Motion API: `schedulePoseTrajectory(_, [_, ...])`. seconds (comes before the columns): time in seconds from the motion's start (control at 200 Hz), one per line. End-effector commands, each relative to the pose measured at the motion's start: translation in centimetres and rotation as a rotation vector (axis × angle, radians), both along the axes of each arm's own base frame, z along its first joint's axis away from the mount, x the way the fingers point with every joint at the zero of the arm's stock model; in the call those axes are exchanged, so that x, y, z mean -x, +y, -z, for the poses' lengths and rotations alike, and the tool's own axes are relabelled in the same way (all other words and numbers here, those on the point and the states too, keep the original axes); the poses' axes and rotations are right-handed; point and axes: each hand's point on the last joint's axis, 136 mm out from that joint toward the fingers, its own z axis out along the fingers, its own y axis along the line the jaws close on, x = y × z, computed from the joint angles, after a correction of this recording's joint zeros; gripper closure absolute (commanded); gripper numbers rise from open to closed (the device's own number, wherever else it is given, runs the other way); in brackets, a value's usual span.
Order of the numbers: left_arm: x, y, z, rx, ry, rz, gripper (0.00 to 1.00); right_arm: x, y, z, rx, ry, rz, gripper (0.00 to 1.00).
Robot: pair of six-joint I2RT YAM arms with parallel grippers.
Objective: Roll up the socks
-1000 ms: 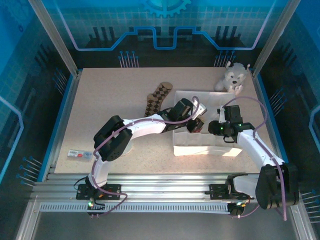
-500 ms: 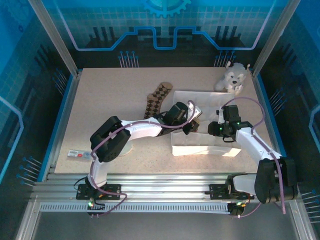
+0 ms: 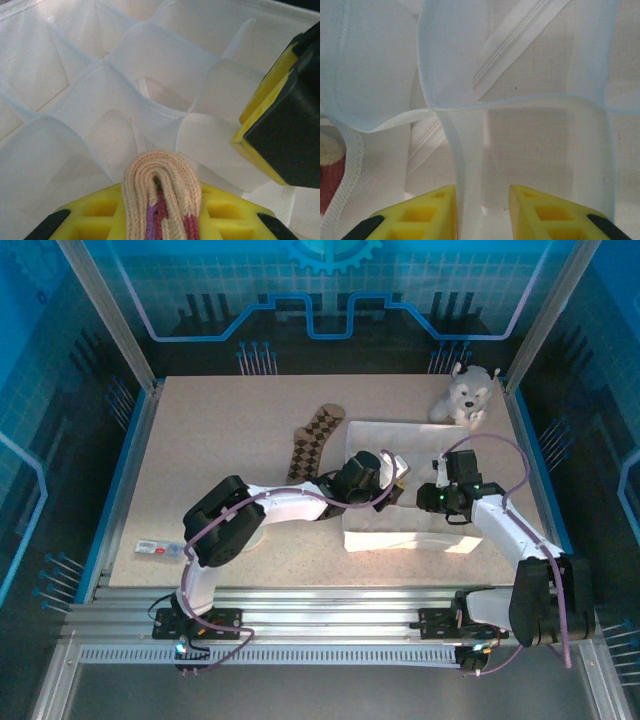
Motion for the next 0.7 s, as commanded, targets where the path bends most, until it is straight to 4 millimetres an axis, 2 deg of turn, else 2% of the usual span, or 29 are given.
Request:
schedulePoseTrajectory(0.0, [0.1, 0.0, 2.4, -0.043, -0.034, 0.001, 1.0, -0.1, -0.4, 0.1, -0.008, 0.016, 0.011, 0.69])
schedulePoseTrajectory(0.205, [0.0, 0.0, 3.1, -0.064, -0.045, -0.008, 1.0, -0.1, -0.4, 0.2, -0.015, 0.017, 0.013, 0.7])
schedulePoseTrajectory(0.245, [-0.2, 0.2, 3.1, -0.08, -0.049, -0.018, 0.89, -0.1, -0.4, 0.2, -0.016, 0.017, 0.012, 0.7])
schedulePoseTrajectory(0.34, [-0.4, 0.8, 2.7, -0.095, -0.069, -0.04, 0.75, -0.1, -0.4, 0.1, -0.013, 0.013, 0.013, 0.7])
schedulePoseTrajectory(0.415, [-0.1, 1.0, 1.4, -0.077, -0.093, -0.031, 0.61, -0.2, -0.6, -0.3, -0.008, 0.003, 0.015, 0.7])
schedulePoseTrajectory(0.695, [1.0, 1.5, -3.9, -0.014, -0.142, 0.002, 0.36, -0.2, -1.3, -0.5, 0.002, 0.006, 0.031, 0.7])
